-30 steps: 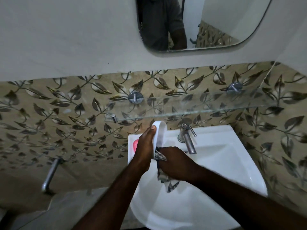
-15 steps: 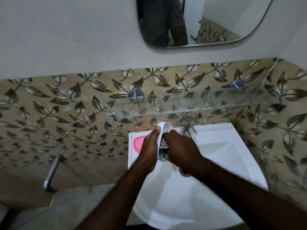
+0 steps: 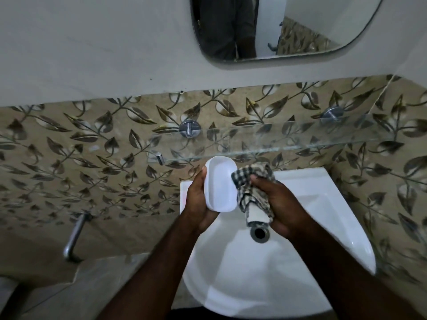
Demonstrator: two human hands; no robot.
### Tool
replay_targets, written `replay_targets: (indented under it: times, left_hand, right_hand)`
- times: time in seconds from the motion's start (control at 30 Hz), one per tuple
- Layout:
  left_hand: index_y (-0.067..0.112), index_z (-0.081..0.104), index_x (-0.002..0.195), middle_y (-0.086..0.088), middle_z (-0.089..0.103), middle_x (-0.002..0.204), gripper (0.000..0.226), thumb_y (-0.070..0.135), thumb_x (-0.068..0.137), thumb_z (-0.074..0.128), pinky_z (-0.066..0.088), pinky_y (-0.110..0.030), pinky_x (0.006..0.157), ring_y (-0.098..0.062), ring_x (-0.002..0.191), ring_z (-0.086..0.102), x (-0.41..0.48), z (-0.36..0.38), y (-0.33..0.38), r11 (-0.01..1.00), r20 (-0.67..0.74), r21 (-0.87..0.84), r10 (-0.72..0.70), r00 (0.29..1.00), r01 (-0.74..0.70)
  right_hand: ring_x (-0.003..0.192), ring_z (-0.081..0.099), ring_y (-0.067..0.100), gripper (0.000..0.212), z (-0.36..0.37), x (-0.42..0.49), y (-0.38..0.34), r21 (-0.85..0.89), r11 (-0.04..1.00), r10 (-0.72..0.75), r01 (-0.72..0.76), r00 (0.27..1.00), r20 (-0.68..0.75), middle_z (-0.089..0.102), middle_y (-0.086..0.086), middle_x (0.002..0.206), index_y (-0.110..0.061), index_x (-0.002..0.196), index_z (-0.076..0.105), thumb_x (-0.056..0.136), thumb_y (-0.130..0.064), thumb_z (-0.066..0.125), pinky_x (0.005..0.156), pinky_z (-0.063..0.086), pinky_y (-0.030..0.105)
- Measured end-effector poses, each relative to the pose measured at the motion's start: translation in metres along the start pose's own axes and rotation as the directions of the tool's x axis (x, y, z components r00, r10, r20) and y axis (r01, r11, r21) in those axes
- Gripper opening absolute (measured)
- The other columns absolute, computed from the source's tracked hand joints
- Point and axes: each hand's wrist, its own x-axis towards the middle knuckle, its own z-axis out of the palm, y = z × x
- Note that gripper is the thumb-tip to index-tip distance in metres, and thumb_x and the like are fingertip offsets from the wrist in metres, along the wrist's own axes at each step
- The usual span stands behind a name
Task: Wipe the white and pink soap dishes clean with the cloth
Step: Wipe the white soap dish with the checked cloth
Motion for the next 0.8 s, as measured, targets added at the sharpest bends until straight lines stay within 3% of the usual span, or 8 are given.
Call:
replay_targets:
  times: [0.1,0.23,0.33,0.5,0.57,0.63,0.7,0.8]
  left_hand:
    - [0.012,0.064,0.126,-0.016,0.063,0.124,0.055,0.049,0.098,0.034,0.041,-0.05,0.101,-0.038,0.109,0.059,0.0,-0.007,-0.003,0.997,0.094,-0.071,-0.031,0.995,0.037]
    - [0.009,0.054,0.135,-0.022,0.057,0.128,0.061,0.048,0.089,0.042,0.033,-0.055,0.106,-0.043,0.112,0.053,-0.003,-0.005,-0.005,0.996,0.152,-0.045,-0.066,0.986,0.074]
    - [0.008,0.046,0.141,-0.023,0.053,0.128,0.073,0.054,0.085,0.043,0.046,-0.047,0.092,-0.041,0.107,0.055,-0.001,-0.003,-0.005,0.996,0.15,0.003,-0.093,0.984,0.094]
    - [0.01,0.053,0.135,-0.021,0.059,0.116,0.076,0.068,0.088,0.038,0.053,-0.043,0.08,-0.037,0.094,0.061,0.004,0.0,-0.01,0.985,0.075,0.067,-0.161,0.984,0.156]
    - [0.011,0.06,0.128,-0.02,0.061,0.112,0.07,0.066,0.088,0.042,0.052,-0.042,0.079,-0.035,0.092,0.062,0.004,-0.002,-0.012,0.983,0.039,0.106,-0.155,0.987,0.15]
    - [0.011,0.059,0.13,-0.017,0.063,0.113,0.066,0.062,0.092,0.042,0.051,-0.04,0.08,-0.033,0.094,0.062,0.002,0.001,-0.016,0.98,-0.002,0.144,-0.136,0.991,0.135]
    - [0.012,0.066,0.119,-0.011,0.069,0.107,0.058,0.057,0.096,0.039,0.052,-0.036,0.077,-0.026,0.092,0.066,0.0,0.011,-0.021,0.97,-0.039,0.199,-0.132,0.99,0.137]
    - [0.018,0.077,0.087,-0.004,0.075,0.083,0.064,0.062,0.095,0.031,0.054,-0.029,0.064,-0.018,0.072,0.071,0.004,0.019,-0.028,0.938,-0.043,0.257,-0.23,0.972,0.233]
  right_hand:
    - [0.079,0.072,0.026,0.035,-0.014,-0.003,-0.011,0.177,0.984,0.013,-0.015,1.0,0.011,0.072,0.017,0.095,0.001,0.111,0.064,0.084,-0.02,0.055,0.067,0.059,0.035]
    - [0.085,0.07,0.029,0.042,-0.027,-0.005,-0.014,0.206,0.978,-0.013,0.017,1.0,-0.019,0.07,0.019,0.101,0.002,0.119,0.06,0.083,-0.021,0.057,0.071,0.059,0.037]
    - [0.076,0.069,0.029,0.037,-0.027,-0.004,-0.01,0.057,0.994,-0.083,0.091,0.987,-0.139,0.068,0.021,0.099,0.006,0.12,0.059,0.085,-0.006,0.06,0.064,0.059,0.036]
    - [0.085,0.069,0.035,0.016,-0.029,-0.006,-0.005,-0.266,0.943,-0.28,0.2,0.91,-0.307,0.072,0.022,0.099,-0.004,0.101,0.07,0.086,-0.004,0.066,0.077,0.058,0.046]
    - [0.075,0.068,0.029,0.008,-0.027,-0.006,-0.004,-0.54,0.799,-0.477,0.265,0.825,-0.301,0.073,0.018,0.088,-0.009,0.091,0.071,0.083,-0.011,0.071,0.075,0.058,0.05]
    - [0.074,0.065,0.025,0.006,-0.021,-0.002,-0.001,-0.86,0.449,-0.659,0.244,0.74,-0.134,0.069,0.01,0.083,-0.012,0.083,0.069,0.078,-0.013,0.073,0.072,0.055,0.043]
    - [0.082,0.063,0.025,0.011,-0.008,0.002,0.009,-0.968,0.122,-0.655,0.22,0.75,0.088,0.066,0.005,0.09,-0.017,0.086,0.071,0.074,-0.015,0.07,0.072,0.048,0.032]
    - [0.095,0.065,0.026,0.033,0.006,0.01,0.029,-0.961,0.005,-0.529,0.276,0.817,0.232,0.068,0.004,0.107,-0.018,0.1,0.073,0.071,-0.019,0.058,0.078,0.048,0.03]
